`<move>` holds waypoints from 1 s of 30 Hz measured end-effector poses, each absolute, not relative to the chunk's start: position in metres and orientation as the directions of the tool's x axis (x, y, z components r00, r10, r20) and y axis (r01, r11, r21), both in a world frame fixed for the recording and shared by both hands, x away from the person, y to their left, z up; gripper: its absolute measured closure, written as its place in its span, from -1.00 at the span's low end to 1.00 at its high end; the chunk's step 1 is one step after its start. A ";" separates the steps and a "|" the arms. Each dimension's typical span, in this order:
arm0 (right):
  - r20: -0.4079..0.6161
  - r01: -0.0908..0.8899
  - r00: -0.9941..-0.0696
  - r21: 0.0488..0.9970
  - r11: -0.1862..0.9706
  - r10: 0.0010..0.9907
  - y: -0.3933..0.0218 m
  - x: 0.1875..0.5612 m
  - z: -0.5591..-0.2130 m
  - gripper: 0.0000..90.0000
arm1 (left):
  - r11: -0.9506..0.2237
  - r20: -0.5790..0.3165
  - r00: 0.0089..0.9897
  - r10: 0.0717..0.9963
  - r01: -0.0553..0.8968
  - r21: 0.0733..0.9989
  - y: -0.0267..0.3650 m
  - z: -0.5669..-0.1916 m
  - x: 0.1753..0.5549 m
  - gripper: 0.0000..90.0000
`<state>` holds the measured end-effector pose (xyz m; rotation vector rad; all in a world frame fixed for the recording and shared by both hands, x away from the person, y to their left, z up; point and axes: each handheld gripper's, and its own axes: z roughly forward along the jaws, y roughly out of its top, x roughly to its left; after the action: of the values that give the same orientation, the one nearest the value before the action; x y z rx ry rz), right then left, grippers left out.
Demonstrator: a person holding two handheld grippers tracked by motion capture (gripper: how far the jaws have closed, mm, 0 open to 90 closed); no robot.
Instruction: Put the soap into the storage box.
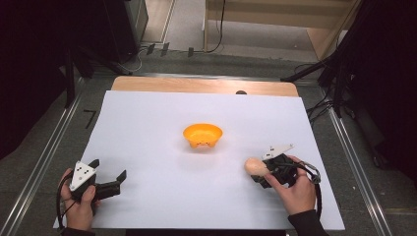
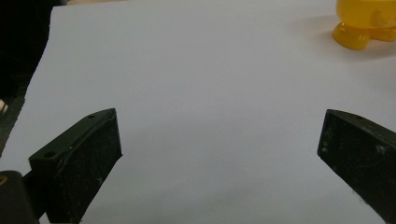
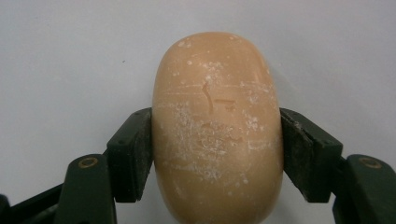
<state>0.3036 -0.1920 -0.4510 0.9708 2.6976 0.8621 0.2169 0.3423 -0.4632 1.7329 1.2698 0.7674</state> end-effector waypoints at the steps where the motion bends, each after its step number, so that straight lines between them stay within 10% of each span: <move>1: 0.048 0.534 -0.783 0.564 0.630 0.620 -0.192 0.304 -0.450 -0.26 | -0.140 0.000 0.301 0.954 0.444 0.885 0.342 -0.463 0.217 -1.00; 30: 0.012 0.427 -0.856 0.578 0.695 0.516 -0.172 0.340 -0.434 -0.26 | -0.146 0.006 0.301 0.954 0.445 0.884 0.341 -0.463 0.217 -1.00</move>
<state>0.3401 -0.1717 -0.4343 0.7706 2.7514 0.8811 0.2172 0.3412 -0.4634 1.7386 1.2696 0.7711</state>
